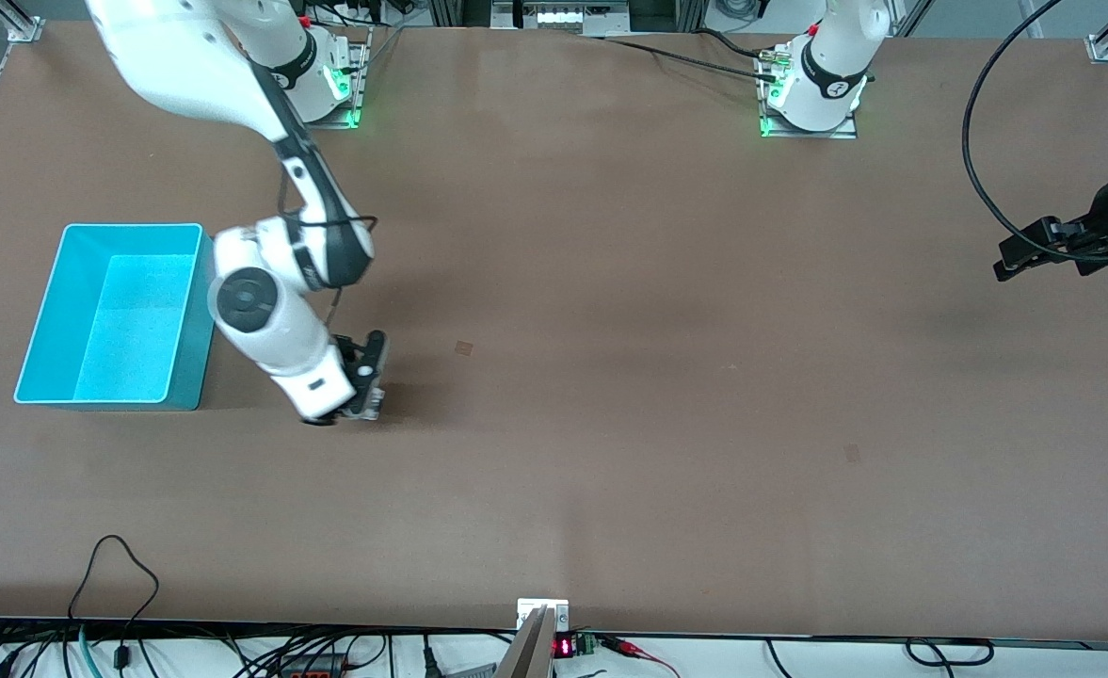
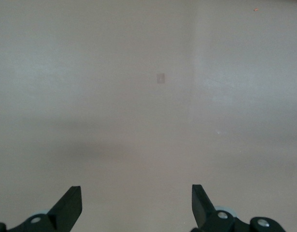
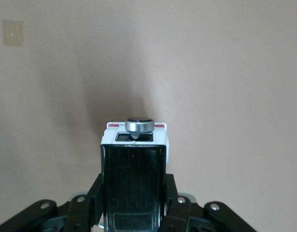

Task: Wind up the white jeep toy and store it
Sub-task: 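Carry the jeep with the right gripper over the blue bin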

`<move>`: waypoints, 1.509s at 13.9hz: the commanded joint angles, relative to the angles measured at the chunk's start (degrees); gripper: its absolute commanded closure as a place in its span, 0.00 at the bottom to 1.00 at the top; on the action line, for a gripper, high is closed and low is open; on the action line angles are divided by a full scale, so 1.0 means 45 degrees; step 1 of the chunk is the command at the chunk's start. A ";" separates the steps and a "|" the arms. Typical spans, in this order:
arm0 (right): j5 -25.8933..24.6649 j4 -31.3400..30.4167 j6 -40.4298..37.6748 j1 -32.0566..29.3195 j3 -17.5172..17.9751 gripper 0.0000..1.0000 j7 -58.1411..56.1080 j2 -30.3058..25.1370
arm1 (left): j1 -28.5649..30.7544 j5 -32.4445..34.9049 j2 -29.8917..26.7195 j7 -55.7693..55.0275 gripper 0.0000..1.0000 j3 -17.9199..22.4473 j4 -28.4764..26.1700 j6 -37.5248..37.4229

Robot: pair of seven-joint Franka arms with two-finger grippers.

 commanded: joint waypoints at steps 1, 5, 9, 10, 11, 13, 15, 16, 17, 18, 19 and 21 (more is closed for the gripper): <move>-0.0060 -0.1284 -0.0443 -0.0975 -0.0002 1.00 0.0998 -0.1888 | 0.0114 -0.0120 -0.0232 0.0251 0.00 0.0012 -0.0119 -0.0118; -0.0079 -0.2281 -0.1282 -0.2691 -0.0296 1.00 0.3163 -0.3414 | 0.0094 -0.0120 -0.0231 0.0251 0.00 -0.0007 -0.0099 -0.0137; -0.0079 -0.2458 -0.2319 -0.4335 -0.0667 1.00 0.4613 -0.3690 | 0.0095 -0.0120 -0.0212 0.0251 0.00 0.0012 -0.0080 -0.0118; -0.0079 -0.2459 -0.2320 -0.4608 -0.0803 1.00 0.4827 -0.3612 | 0.0094 -0.0120 -0.0212 0.0251 0.00 -0.0007 -0.0080 -0.0099; -0.0079 -0.2478 -0.2339 -0.4669 -0.1036 1.00 0.5293 -0.3554 | 0.0094 -0.0120 -0.0212 0.0251 0.00 -0.0007 -0.0080 -0.0118; -0.0060 -0.2712 -0.2203 -0.4689 -0.1777 1.00 0.6251 -0.3358 | 0.0094 -0.0140 -0.0212 0.0251 0.00 -0.0007 -0.0080 -0.0137; -0.0060 -0.2712 -0.2202 -0.4709 -0.2208 1.00 0.7264 -0.3163 | 0.0094 -0.0140 -0.0212 0.0251 0.00 -0.0007 -0.0099 -0.0137; -0.0060 -0.2712 -0.2183 -0.4709 -0.2268 1.00 0.7850 -0.2969 | 0.0056 -0.0120 -0.0231 0.0251 0.00 -0.0027 -0.0080 -0.0137; -0.0060 -0.2712 -0.2086 -0.4709 -0.2288 1.00 0.8649 -0.2774 | -0.0003 -0.0120 -0.0231 0.0251 0.00 -0.0027 -0.0080 -0.0137; -0.0060 -0.2751 -0.2027 -0.4728 -0.2288 1.00 0.9314 -0.2578 | -0.0023 -0.0120 -0.0231 0.0251 0.00 -0.0027 -0.0080 -0.0137; -0.0060 -0.2868 -0.1930 -0.4747 -0.2346 1.00 0.9476 -0.2402 | -0.0023 -0.0140 -0.0231 0.0251 0.00 -0.0046 -0.0060 -0.0137; -0.0098 -0.3529 -0.0802 -0.4884 -0.2445 1.00 0.9439 -0.2283 | -0.0003 -0.0140 -0.0231 0.0251 0.00 -0.0027 -0.0060 -0.0118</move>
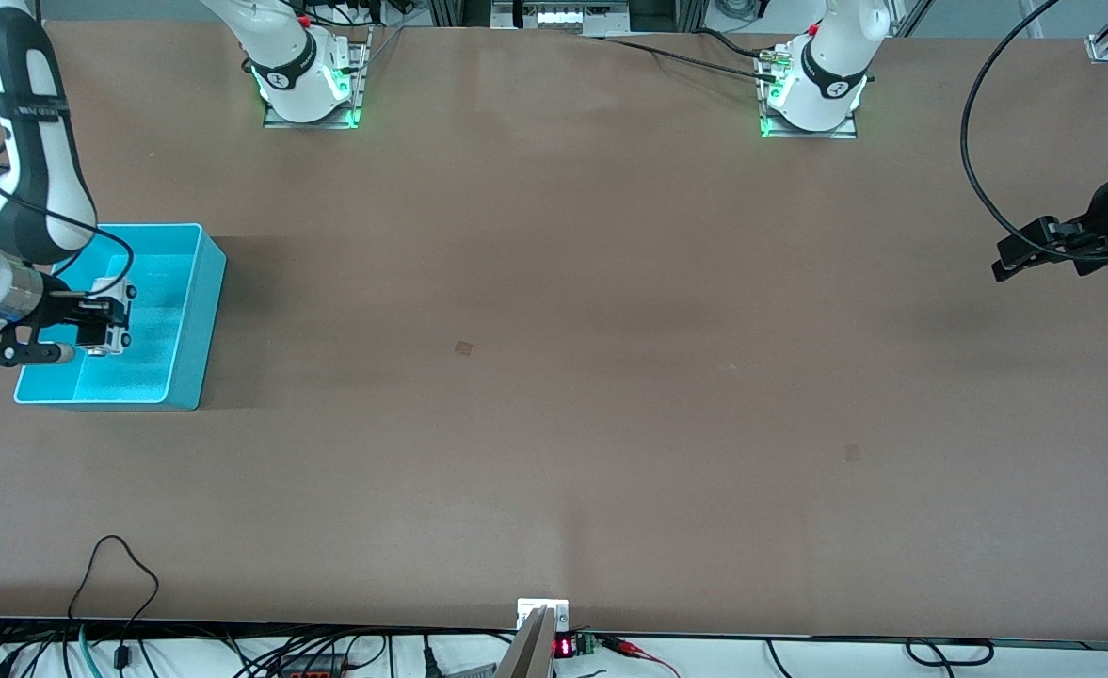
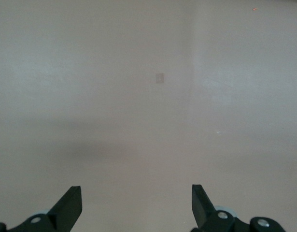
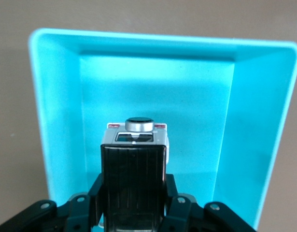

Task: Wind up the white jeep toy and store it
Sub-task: 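Carry the jeep with the right gripper over the blue bin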

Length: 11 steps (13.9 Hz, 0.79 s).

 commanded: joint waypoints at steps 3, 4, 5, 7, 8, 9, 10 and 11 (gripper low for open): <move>-0.0312 -0.1648 0.2424 -0.0202 -0.0103 1.00 0.0122 0.0031 | 0.0004 -0.0140 -0.0221 0.0245 0.00 -0.0007 -0.0055 -0.0118; -0.0312 -0.1649 0.2465 -0.0241 -0.0103 1.00 0.0122 0.0147 | 0.0023 -0.0140 -0.0221 0.0245 0.00 -0.0026 -0.0075 -0.0137; -0.0331 -0.1668 0.2543 -0.0280 -0.0103 1.00 0.0122 0.0245 | 0.0024 -0.0140 -0.0221 0.0245 0.00 -0.0026 -0.0075 -0.0137; -0.0370 -0.1843 0.2912 -0.0397 -0.0084 1.00 -0.0091 0.0459 | 0.0024 -0.0140 -0.0221 0.0226 0.00 -0.0026 -0.0075 -0.0137; -0.0371 -0.1960 0.3205 -0.0513 -0.0084 1.00 -0.0557 0.0576 | 0.0024 -0.0140 -0.0221 0.0245 0.00 -0.0007 -0.0055 -0.0118; -0.0371 -0.2019 0.3536 -0.0630 -0.0084 1.00 -0.0774 0.0694 | 0.0004 -0.0121 -0.0221 0.0245 0.00 -0.0007 -0.0055 -0.0098; -0.0371 -0.2039 0.3675 -0.0670 -0.0084 1.00 -0.0815 0.0830 | 0.0004 -0.0120 -0.0221 0.0245 0.00 -0.0007 -0.0055 -0.0098; -0.0371 -0.2040 0.3696 -0.0690 -0.0084 1.00 -0.0816 0.0928 | 0.0004 -0.0120 -0.0221 0.0245 0.00 -0.0007 -0.0055 -0.0098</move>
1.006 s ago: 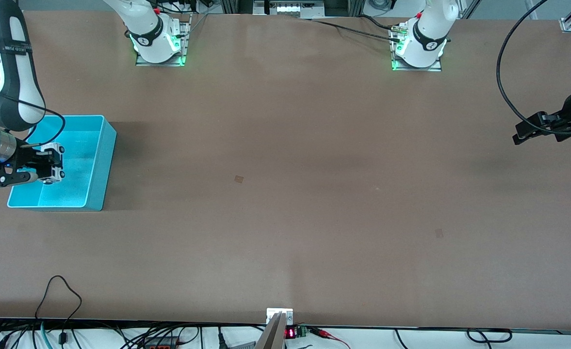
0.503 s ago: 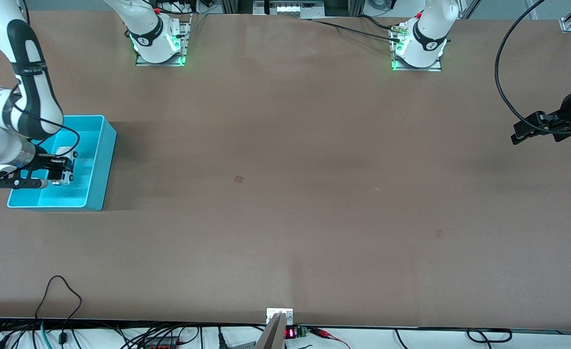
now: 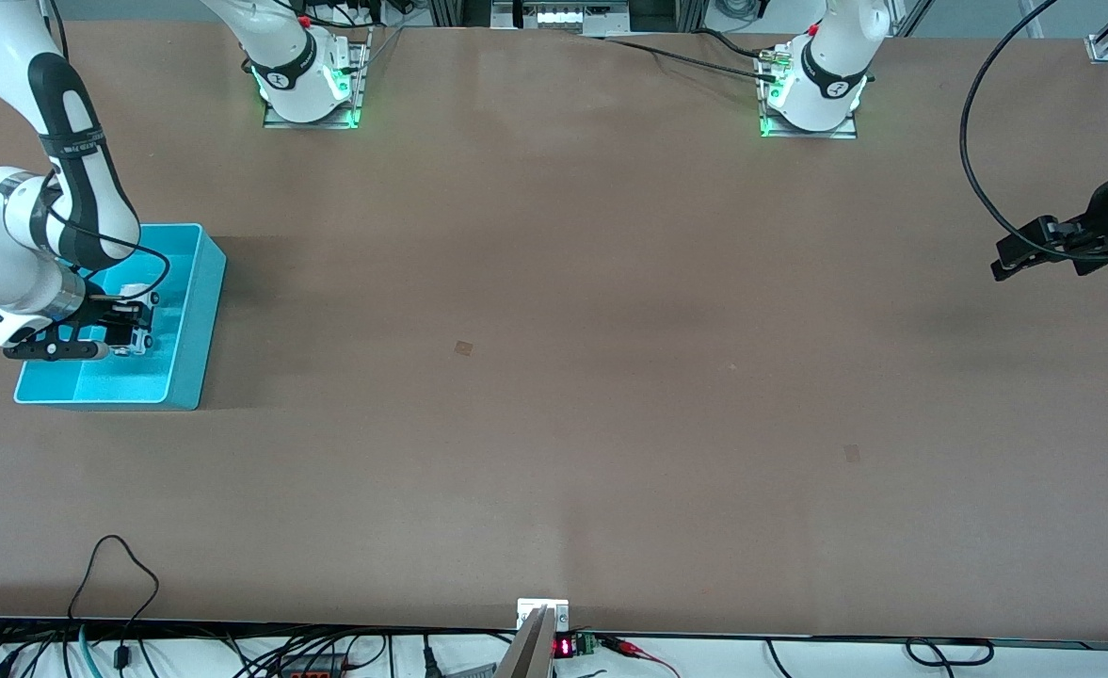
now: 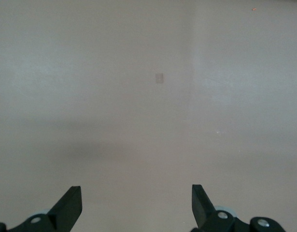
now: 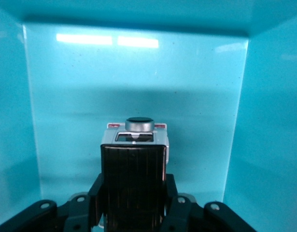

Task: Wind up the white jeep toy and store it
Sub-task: 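Lower the jeep into the bin and open the right gripper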

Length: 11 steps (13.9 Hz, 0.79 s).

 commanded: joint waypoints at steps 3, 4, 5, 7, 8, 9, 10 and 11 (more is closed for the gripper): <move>-0.0219 -0.0122 0.0343 -0.0195 0.0078 1.00 -0.0240 0.0142 | 0.0026 -0.0120 -0.0197 0.0242 0.00 0.0016 -0.0075 -0.0098; -0.0219 -0.0122 0.0343 -0.0195 0.0078 1.00 -0.0240 0.0142 | 0.0026 -0.0120 -0.0197 0.0242 0.00 -0.0003 -0.0056 -0.0079; -0.0219 -0.0122 0.0343 -0.0195 0.0097 0.97 -0.0240 0.0161 | 0.0026 -0.0120 -0.0197 0.0242 0.00 -0.0003 -0.0056 -0.0060; -0.0219 -0.0122 0.0343 -0.0175 0.0097 0.71 -0.0259 0.0239 | 0.0045 -0.0120 -0.0197 0.0242 0.00 0.0016 -0.0056 -0.0040; -0.0219 -0.0122 0.0324 -0.0137 0.0097 0.61 -0.0259 0.0220 | 0.0065 -0.0120 -0.0197 0.0242 0.00 -0.0003 -0.0056 -0.0040; -0.0219 -0.0122 0.0304 -0.0136 0.0097 0.51 -0.0259 0.0200 | 0.0065 -0.0120 -0.0197 0.0242 0.00 -0.0003 -0.0056 -0.0040; -0.0219 -0.0122 0.0304 -0.0136 0.0097 0.35 -0.0259 0.0200 | 0.0065 -0.0120 -0.0197 0.0242 0.00 -0.0003 -0.0056 -0.0040; -0.0219 -0.0122 0.0304 -0.0136 0.0097 0.27 -0.0259 0.0200 | 0.0065 -0.0120 -0.0216 0.0242 0.00 -0.0003 -0.0056 -0.0040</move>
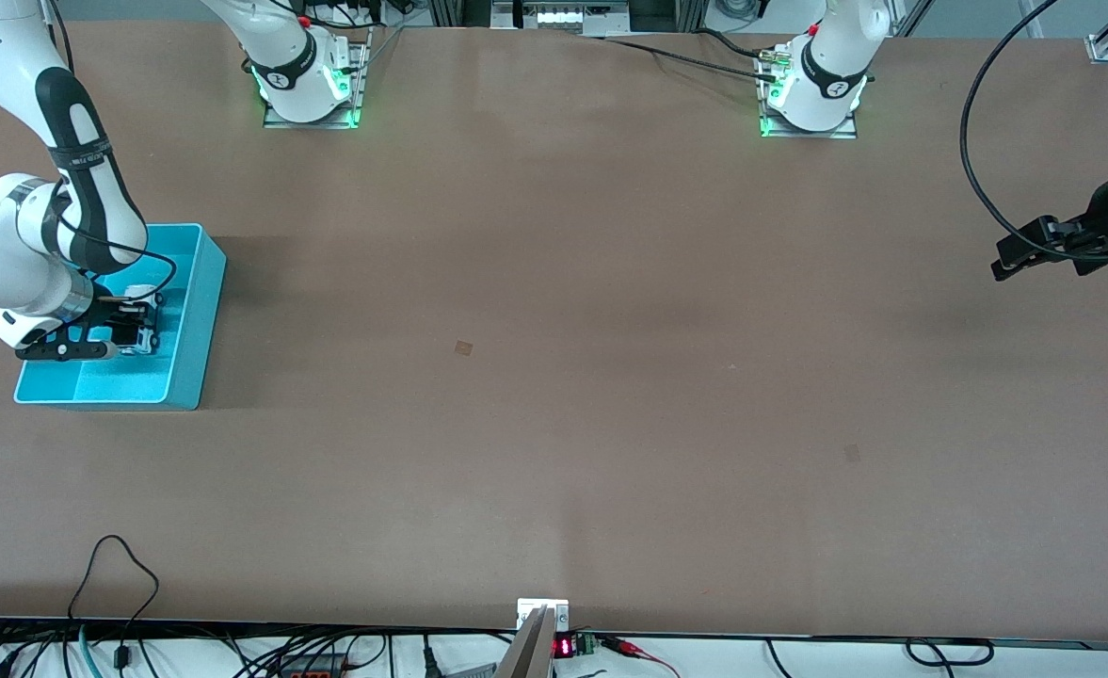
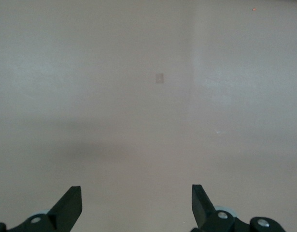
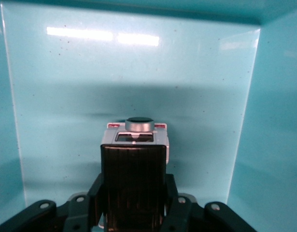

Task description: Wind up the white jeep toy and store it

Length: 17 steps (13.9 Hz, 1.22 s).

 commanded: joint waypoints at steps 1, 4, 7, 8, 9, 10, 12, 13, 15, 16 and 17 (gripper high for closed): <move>-0.0201 -0.0088 0.0039 -0.0058 0.0064 0.20 -0.0143 -0.0127 | 0.0060 -0.0120 -0.0216 0.0242 0.00 -0.0003 -0.0055 -0.0060; -0.0201 -0.0010 -0.0019 -0.0038 0.0083 0.00 -0.0163 -0.0243 | 0.0060 -0.0120 -0.0216 0.0242 0.00 -0.0003 -0.0055 -0.0060; -0.0201 0.0107 -0.0020 -0.0019 0.0083 0.00 -0.0241 -0.0555 | 0.0040 -0.0120 -0.0216 0.0242 0.00 -0.0003 -0.0055 -0.0079; -0.0201 0.0204 -0.0116 0.0001 0.0103 0.00 -0.0261 -0.0711 | 0.0060 -0.0120 -0.0236 0.0242 0.00 -0.0003 -0.0075 -0.0079; -0.0201 0.0457 -0.0523 0.0020 0.0122 0.00 -0.0242 -0.0887 | 0.0060 -0.0120 -0.0236 0.0242 0.00 -0.0003 -0.0075 -0.0099; -0.0201 0.0807 -0.1069 0.0021 0.0161 0.00 -0.0241 -0.1024 | 0.0060 -0.0101 -0.0216 0.0261 0.00 -0.0003 -0.0075 -0.0099; -0.0201 0.1219 -0.2319 0.0040 0.0220 0.00 -0.0241 -0.1841 | 0.0060 -0.0101 -0.0236 0.0262 0.00 -0.0003 -0.0075 -0.0099; -0.0201 0.1356 -0.2846 0.0040 0.0375 0.00 -0.0241 -0.2271 | 0.0060 -0.0101 -0.0236 0.0262 0.00 -0.0023 -0.0036 -0.0099; -0.0201 0.1765 -0.4115 0.0059 0.0571 0.00 -0.0222 -0.3247 | 0.0021 -0.0101 -0.0255 0.0262 0.00 -0.0042 -0.0036 -0.0099; -0.0182 0.2154 -0.4798 0.0137 0.0707 0.00 -0.0202 -0.3658 | 0.0040 -0.0101 -0.0255 0.0281 0.00 -0.0100 -0.0017 -0.0099; -0.0163 0.2564 -0.5327 0.0157 0.0766 0.00 -0.0202 -0.3913 | 0.0040 -0.0101 -0.0255 0.0281 0.00 -0.0101 -0.0016 -0.0080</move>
